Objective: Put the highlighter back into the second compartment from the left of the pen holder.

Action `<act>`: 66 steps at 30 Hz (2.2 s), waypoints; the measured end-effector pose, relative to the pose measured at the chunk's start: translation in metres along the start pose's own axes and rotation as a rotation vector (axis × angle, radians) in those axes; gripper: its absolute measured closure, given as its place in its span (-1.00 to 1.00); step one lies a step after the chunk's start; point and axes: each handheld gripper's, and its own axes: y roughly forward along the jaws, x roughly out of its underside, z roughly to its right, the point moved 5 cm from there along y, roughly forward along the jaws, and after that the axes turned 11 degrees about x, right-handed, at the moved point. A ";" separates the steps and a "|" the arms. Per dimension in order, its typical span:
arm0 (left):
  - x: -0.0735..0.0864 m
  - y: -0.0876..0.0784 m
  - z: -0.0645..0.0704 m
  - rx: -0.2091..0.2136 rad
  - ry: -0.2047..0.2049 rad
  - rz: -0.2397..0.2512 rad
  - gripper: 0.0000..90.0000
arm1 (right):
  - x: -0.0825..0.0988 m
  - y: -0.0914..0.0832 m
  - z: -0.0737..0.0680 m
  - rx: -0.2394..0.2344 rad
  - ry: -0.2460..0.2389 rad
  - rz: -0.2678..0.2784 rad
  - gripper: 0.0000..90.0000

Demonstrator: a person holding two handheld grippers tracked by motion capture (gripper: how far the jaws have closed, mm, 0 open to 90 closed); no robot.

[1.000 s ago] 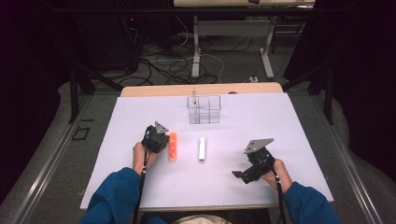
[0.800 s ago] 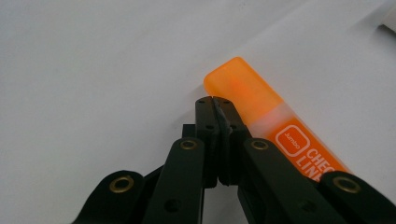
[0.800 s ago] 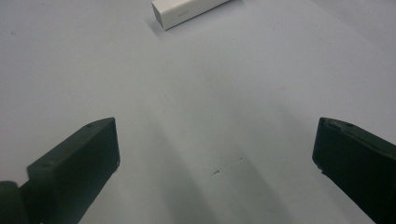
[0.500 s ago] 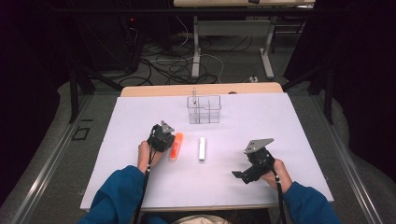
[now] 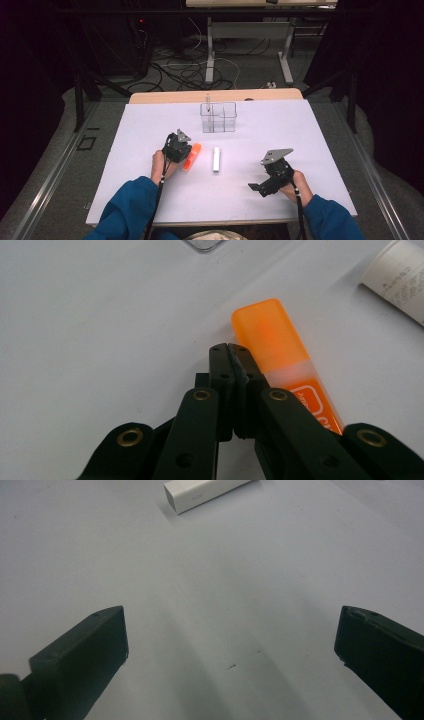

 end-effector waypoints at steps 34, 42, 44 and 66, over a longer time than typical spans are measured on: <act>-0.013 -0.027 0.010 0.012 -0.034 0.044 0.16 | -0.001 -0.002 0.001 0.013 -0.004 0.012 -0.97; -0.011 -0.024 0.022 0.044 -0.066 0.025 0.00 | -0.001 -0.003 0.000 0.013 -0.006 0.001 -0.97; -0.010 -0.021 0.024 0.046 -0.073 0.016 -0.02 | -0.001 -0.002 0.000 0.010 -0.004 0.000 -0.97; -0.005 0.000 0.031 0.068 -0.103 -0.042 0.34 | 0.001 0.000 0.000 0.014 0.005 -0.022 -0.94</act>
